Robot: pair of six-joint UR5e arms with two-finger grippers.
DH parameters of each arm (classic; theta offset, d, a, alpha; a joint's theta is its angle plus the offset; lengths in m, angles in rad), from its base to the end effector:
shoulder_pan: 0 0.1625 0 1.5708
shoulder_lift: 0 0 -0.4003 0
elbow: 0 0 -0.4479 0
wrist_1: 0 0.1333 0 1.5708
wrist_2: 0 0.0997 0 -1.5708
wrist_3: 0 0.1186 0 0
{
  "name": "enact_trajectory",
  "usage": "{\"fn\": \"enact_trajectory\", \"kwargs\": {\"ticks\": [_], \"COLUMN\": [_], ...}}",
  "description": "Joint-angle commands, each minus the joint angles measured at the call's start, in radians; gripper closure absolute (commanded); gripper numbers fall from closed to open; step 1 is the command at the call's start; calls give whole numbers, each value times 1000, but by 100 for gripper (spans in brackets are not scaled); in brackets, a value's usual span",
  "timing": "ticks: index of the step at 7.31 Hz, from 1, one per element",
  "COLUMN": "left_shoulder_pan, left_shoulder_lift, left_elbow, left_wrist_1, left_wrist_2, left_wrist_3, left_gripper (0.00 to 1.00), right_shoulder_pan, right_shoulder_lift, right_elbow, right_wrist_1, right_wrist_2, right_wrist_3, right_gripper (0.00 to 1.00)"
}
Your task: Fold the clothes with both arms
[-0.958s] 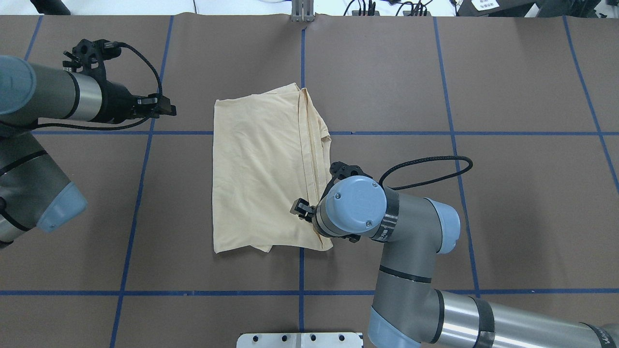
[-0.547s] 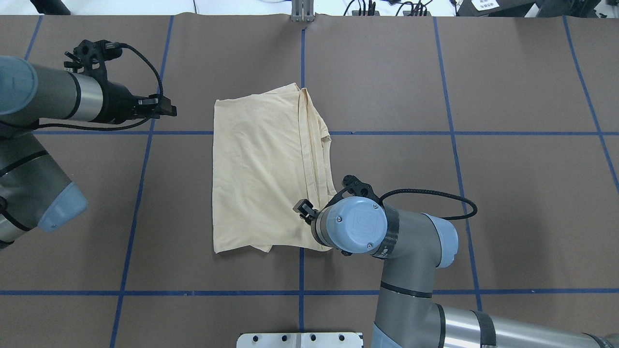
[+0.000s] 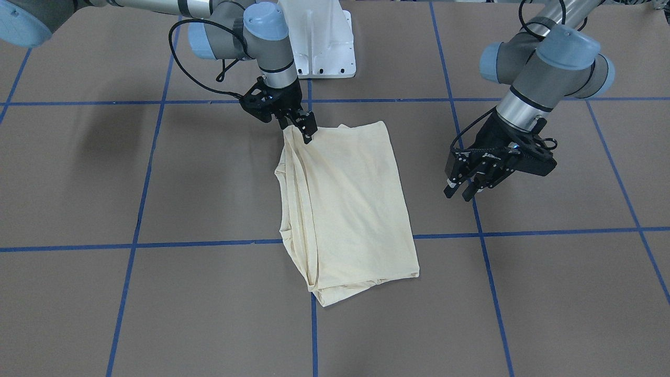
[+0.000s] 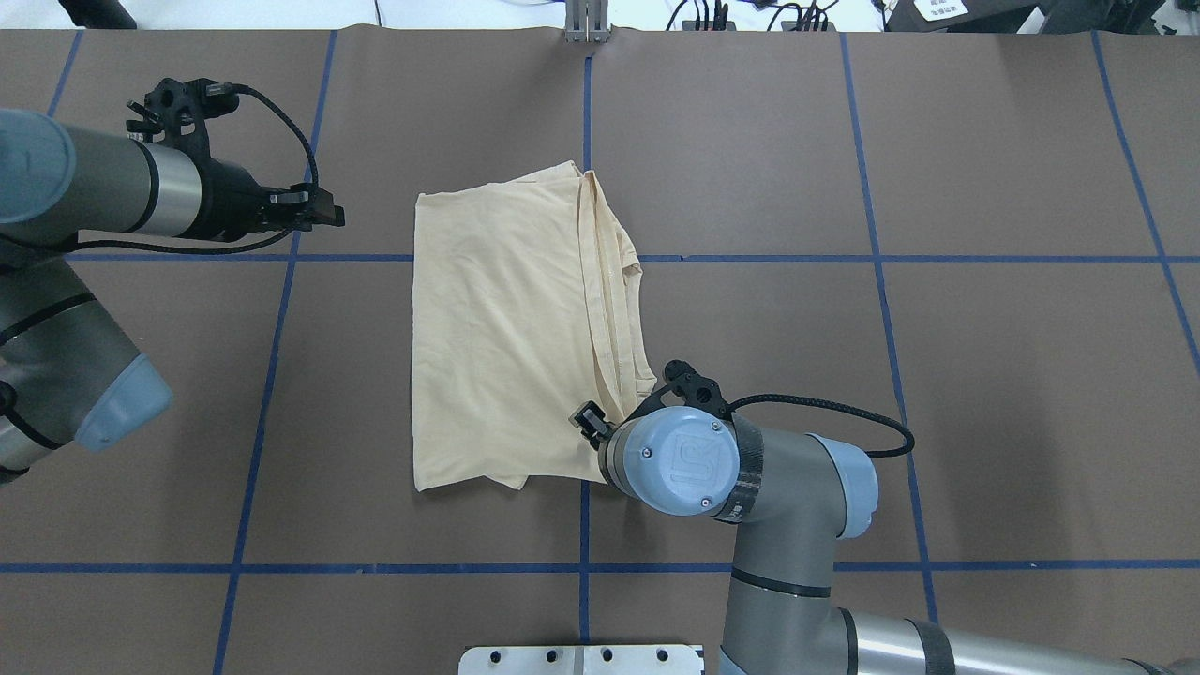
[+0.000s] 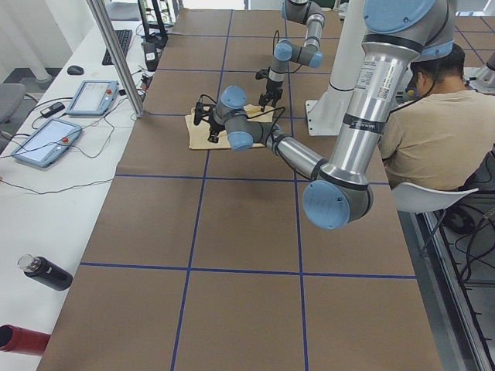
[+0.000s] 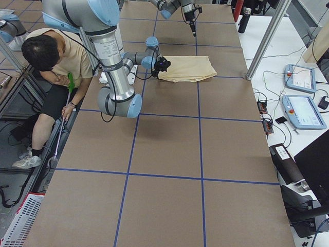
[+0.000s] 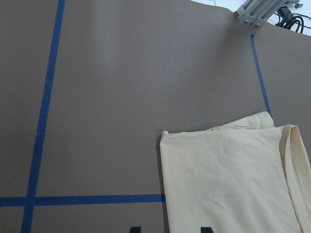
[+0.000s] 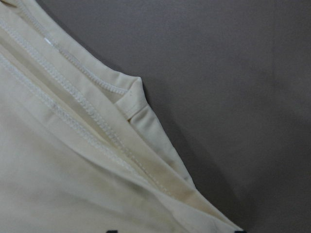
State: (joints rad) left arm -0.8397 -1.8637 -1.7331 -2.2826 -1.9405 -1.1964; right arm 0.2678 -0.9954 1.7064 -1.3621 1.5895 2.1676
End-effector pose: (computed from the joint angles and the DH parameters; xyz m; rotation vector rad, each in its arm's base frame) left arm 0.3725 -0.5508 0.3006 0.3893 1.1328 -0.1928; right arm -0.6519 -0.3148 0.1986 -0.1726 -0.9309 0.7927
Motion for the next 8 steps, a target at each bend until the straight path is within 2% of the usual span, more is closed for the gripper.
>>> {"fn": "enact_trajectory", "kwargs": {"ticks": [1, 2, 3, 4, 5, 8], "left_shoulder_pan": [1, 1, 1, 1, 1, 2], "left_shoulder_lift": [0, 0, 0, 0, 1, 1], "left_elbow": [0, 0, -2, -3, -3, -3], "left_wrist_1": [0, 0, 0, 0, 0, 0], "left_wrist_2": [0, 0, 0, 0, 2, 2], "left_wrist_3": [0, 0, 0, 0, 0, -2], "left_gripper": [49, 49, 49, 49, 49, 49], "right_shoulder_pan": [-1, -1, 1, 1, -1, -2], "right_shoulder_lift": [3, 3, 4, 4, 0, 8], "right_elbow": [-5, -5, -5, -5, -2, 1], "right_wrist_1": [0, -2, 0, 1, 5, 6], "right_wrist_2": [0, 0, 0, 0, 1, 1], "right_wrist_3": [5, 5, 8, 26, 17, 12], "right_gripper": [26, 32, 45, 76, 100, 100]}}
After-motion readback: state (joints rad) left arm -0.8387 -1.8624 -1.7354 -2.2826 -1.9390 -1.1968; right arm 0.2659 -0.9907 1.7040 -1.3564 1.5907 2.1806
